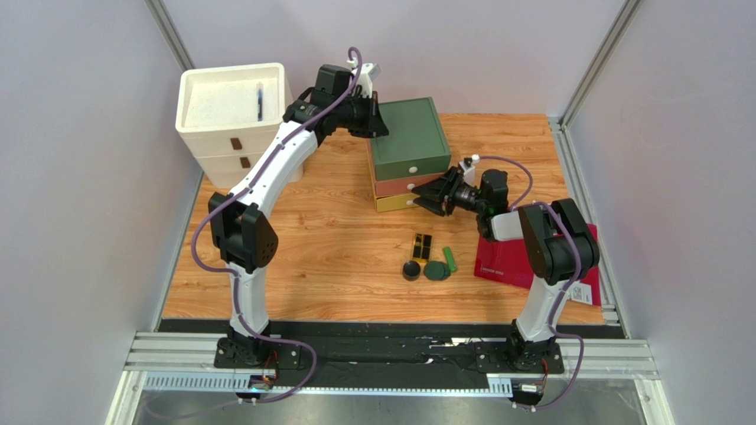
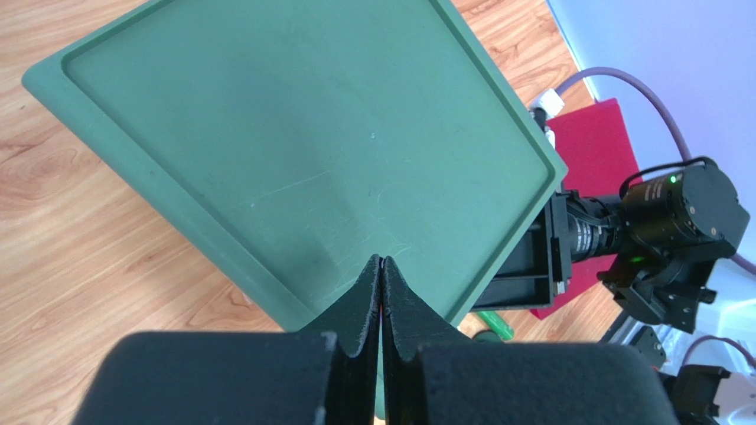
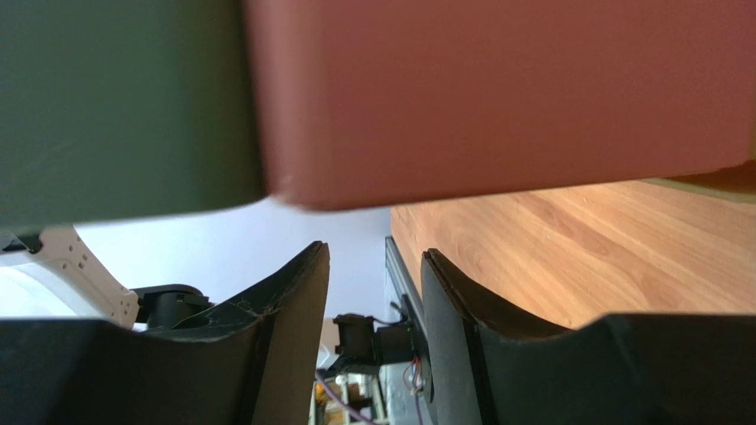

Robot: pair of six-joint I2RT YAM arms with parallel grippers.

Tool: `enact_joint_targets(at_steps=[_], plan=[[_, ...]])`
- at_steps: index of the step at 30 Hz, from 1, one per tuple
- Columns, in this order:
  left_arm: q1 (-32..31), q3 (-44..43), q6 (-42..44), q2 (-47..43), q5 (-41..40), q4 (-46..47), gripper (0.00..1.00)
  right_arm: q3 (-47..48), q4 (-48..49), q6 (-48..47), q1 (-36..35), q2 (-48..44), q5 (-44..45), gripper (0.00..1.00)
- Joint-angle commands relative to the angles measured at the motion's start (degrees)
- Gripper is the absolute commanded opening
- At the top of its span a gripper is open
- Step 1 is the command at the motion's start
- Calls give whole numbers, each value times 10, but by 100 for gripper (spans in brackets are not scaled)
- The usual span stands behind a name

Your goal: Organize the makeup

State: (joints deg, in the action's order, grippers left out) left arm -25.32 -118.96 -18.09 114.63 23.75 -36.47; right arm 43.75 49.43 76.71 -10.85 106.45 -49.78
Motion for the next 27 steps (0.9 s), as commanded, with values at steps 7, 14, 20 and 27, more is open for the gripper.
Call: enact_joint_targets(at_steps=[7, 14, 20, 27], plan=[[10, -6, -27, -3, 39, 37, 0, -61, 88, -67, -37, -48, 121, 48], [11, 14, -38, -12, 46, 52, 0, -99, 79, -93, -78, -106, 236, 48], [11, 33, -33, -28, 53, 62, 0, -94, 20, -96, -95, -151, 325, 49], [12, 71, -12, -48, 82, 71, 0, -64, -164, -114, -109, -230, 391, 52]])
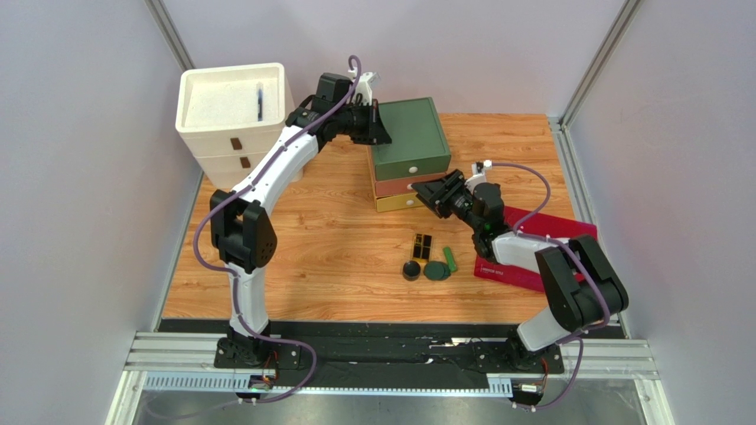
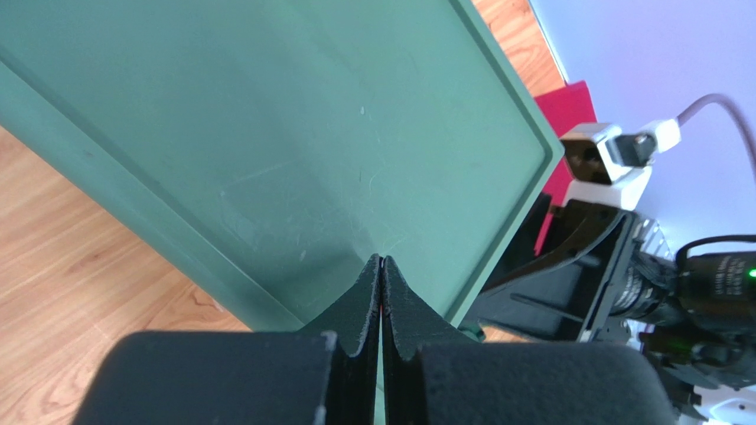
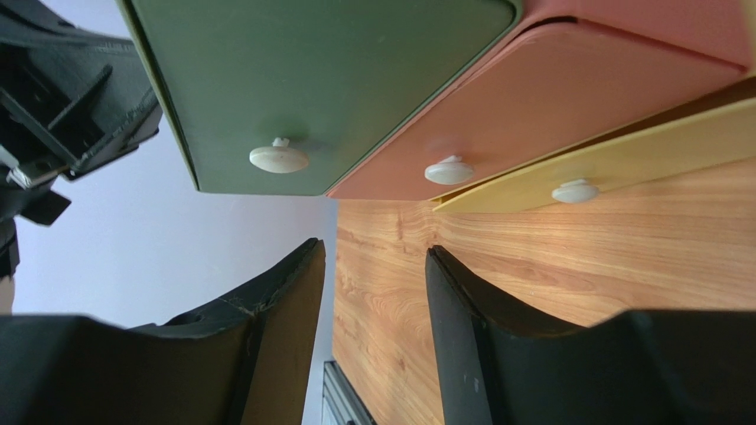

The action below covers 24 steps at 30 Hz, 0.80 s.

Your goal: Organize the makeup

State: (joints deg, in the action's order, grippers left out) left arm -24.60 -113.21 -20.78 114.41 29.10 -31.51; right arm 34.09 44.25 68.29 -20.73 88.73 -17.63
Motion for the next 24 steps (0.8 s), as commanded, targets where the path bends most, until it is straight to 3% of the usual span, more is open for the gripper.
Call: enact_joint_targets(at_steps=[1, 2, 6, 10, 15, 22, 24], plan=[[4, 20, 19, -50, 37, 22, 0, 37, -136, -35, -18, -63, 84, 52], [4, 23, 22, -52, 39, 19, 0, 42, -187, -37, -21, -79, 112, 53], [6, 26, 47, -62, 43, 12, 0, 38, -215, -28, -35, -111, 175, 54], [16, 24, 29, -61, 60, 21, 0, -4, -122, -64, -77, -116, 233, 53], [25, 15, 14, -43, 76, 29, 0, -10, -88, -66, -116, -83, 283, 52], [25, 14, 2, -24, 97, 37, 0, -31, 101, 0, -119, 46, 282, 45], [27, 18, 3, -21, 100, 38, 0, -25, 117, 10, -118, 65, 290, 44]])
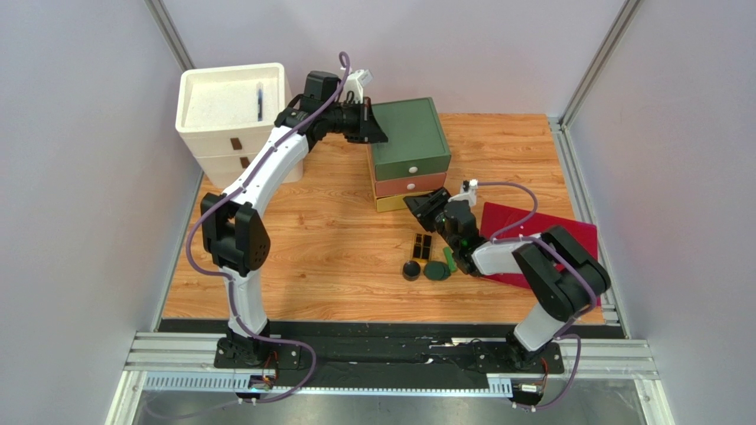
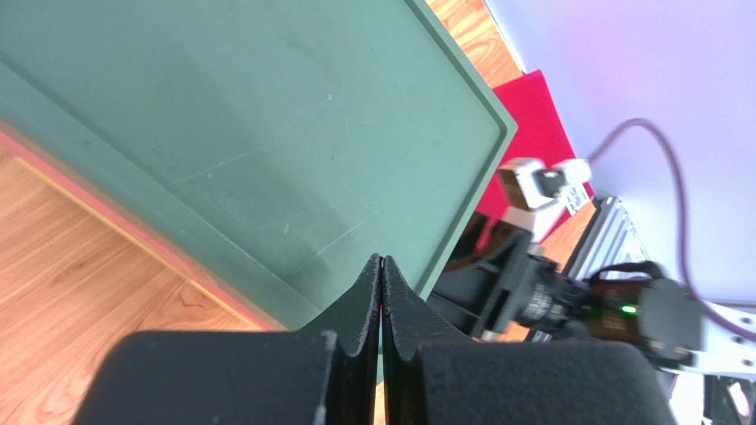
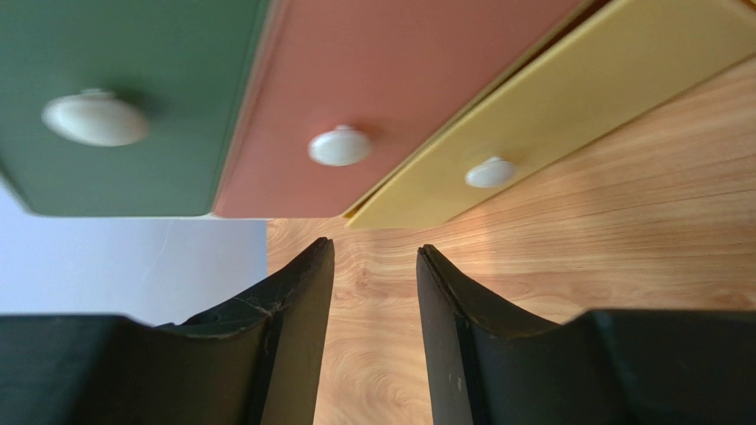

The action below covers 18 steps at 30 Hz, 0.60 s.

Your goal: Organize the makeup

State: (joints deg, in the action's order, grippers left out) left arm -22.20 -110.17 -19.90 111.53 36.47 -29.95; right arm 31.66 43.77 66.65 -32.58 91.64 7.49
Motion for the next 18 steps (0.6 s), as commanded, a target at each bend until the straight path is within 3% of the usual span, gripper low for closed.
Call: enact_joint_targets(at_steps=[1, 9, 18], plan=[[5, -11, -7, 9, 26, 24, 0, 1, 133, 26, 0, 41, 49, 45], [9, -3, -2, 10, 27, 25, 0, 31, 211, 3, 1, 83, 29, 46], [16, -2, -1, 13, 33, 21, 0, 21, 290, 26, 1, 129, 31, 41]])
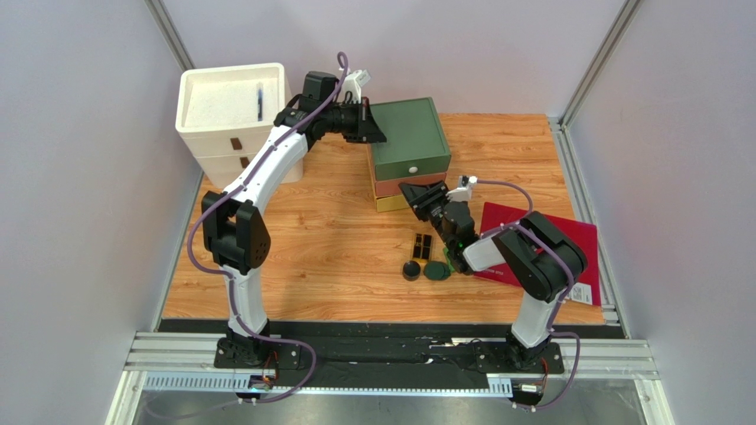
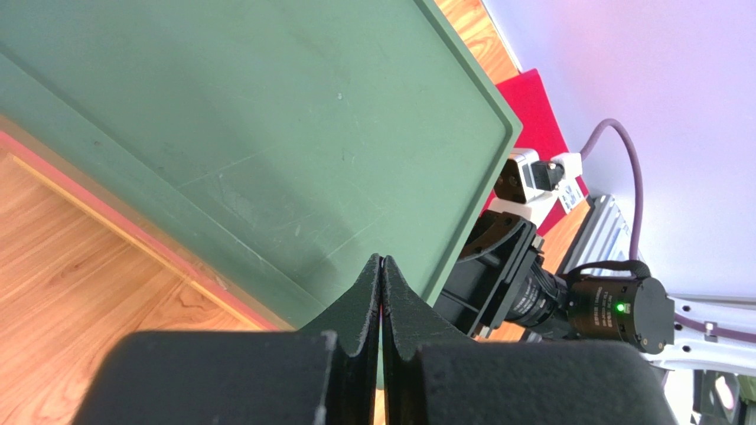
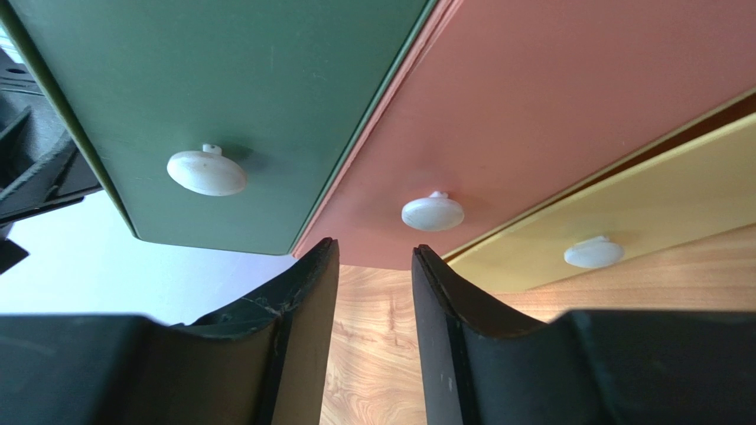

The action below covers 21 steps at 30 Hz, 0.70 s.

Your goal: Organize the makeup

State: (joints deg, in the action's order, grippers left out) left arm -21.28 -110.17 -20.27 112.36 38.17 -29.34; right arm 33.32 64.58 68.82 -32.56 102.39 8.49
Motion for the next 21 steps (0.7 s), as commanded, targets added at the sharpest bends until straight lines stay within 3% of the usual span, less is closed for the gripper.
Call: enact_joint_targets(at_steps=[1, 21], plan=[[7, -2, 3, 3, 15, 15, 0, 1, 88, 11, 0, 25, 26, 40], [8, -1, 9, 8, 22, 13, 0, -38, 109, 54, 22, 35, 42, 48]])
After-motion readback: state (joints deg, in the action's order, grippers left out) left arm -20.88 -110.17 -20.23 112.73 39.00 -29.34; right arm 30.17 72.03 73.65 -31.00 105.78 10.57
